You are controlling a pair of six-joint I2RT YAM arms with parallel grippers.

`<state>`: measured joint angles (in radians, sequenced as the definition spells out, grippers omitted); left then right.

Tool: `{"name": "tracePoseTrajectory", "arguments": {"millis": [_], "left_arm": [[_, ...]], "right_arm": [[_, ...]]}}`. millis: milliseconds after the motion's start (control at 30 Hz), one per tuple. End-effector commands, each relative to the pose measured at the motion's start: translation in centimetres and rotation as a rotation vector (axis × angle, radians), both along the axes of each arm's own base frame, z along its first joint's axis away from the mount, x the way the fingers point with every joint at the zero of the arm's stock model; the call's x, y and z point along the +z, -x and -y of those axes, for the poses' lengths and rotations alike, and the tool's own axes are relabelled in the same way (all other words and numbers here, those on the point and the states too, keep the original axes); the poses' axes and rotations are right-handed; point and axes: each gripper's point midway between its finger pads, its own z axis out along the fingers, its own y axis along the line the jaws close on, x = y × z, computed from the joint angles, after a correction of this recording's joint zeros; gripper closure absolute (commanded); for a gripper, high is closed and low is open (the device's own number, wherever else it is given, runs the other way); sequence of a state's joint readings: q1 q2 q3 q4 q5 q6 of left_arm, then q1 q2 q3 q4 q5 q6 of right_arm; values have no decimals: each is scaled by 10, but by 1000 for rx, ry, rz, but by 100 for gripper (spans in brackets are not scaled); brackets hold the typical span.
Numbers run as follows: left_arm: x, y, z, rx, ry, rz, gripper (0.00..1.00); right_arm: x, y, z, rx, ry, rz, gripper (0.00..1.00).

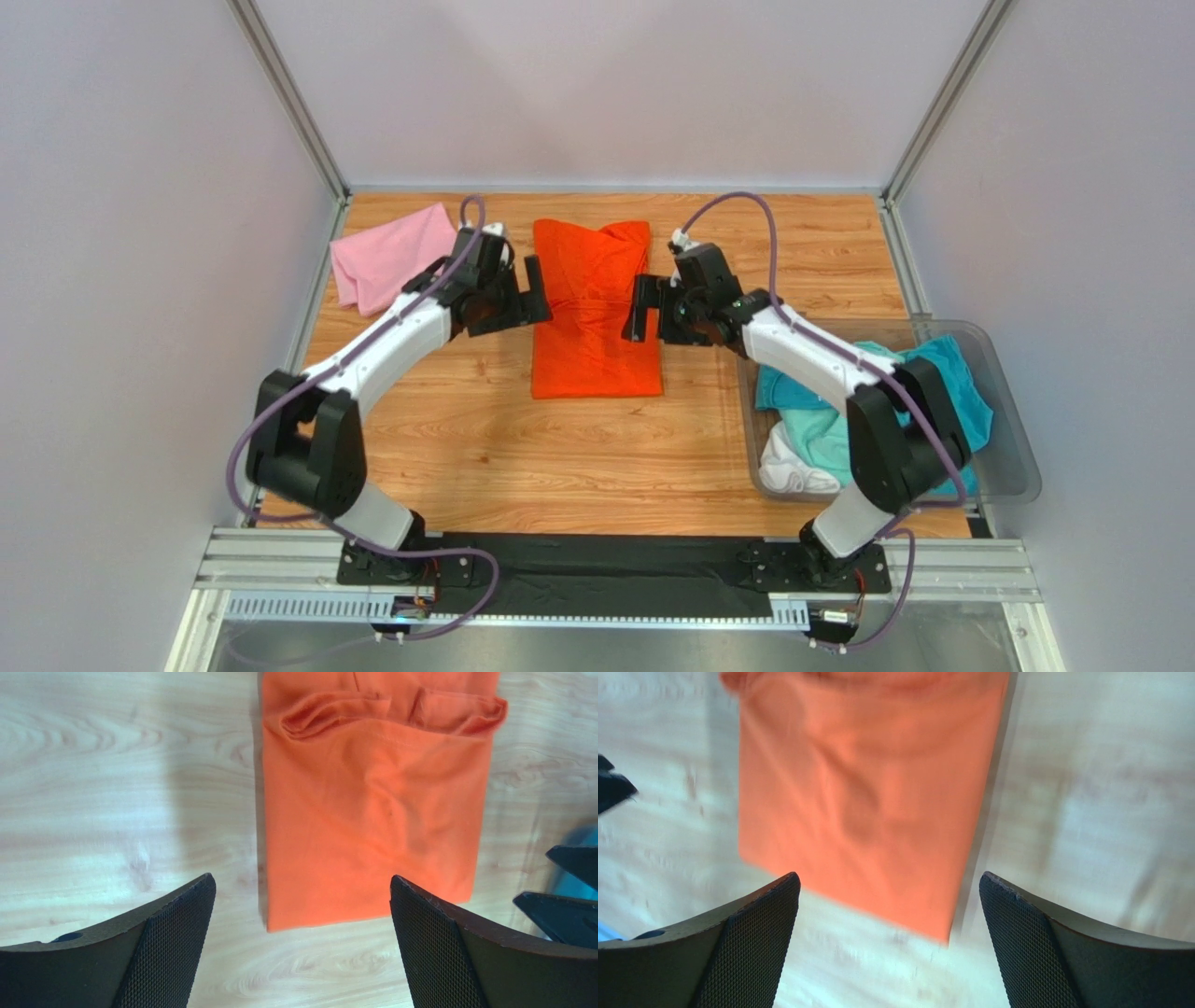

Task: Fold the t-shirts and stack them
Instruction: Fold the tshirt

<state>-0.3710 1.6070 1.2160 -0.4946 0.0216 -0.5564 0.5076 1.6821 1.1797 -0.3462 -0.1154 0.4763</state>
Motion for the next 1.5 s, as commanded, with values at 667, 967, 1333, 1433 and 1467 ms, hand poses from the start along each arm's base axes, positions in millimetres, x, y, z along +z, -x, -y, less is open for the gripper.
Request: {"name": "tracePoseTrajectory", "arguments": {"millis": [667, 967, 1333, 1433, 1467], "left_arm": [[-100, 99, 16, -45, 168, -297, 45], [-119, 104, 17, -71, 156, -348, 86], [-103, 126, 18, -106, 198, -355, 100], [-89, 147, 8, -122, 176, -328, 100], [-85, 152, 5, -123, 166, -319, 100]], "right_arm": [[-61, 66, 15, -102, 25, -162, 22], [-71, 68, 12, -89, 25, -191, 46], [-56, 95, -6, 4, 27, -183, 100], [-44, 117, -9, 32, 33, -178, 100], [-40, 128, -14, 56, 33, -178, 100]]}}
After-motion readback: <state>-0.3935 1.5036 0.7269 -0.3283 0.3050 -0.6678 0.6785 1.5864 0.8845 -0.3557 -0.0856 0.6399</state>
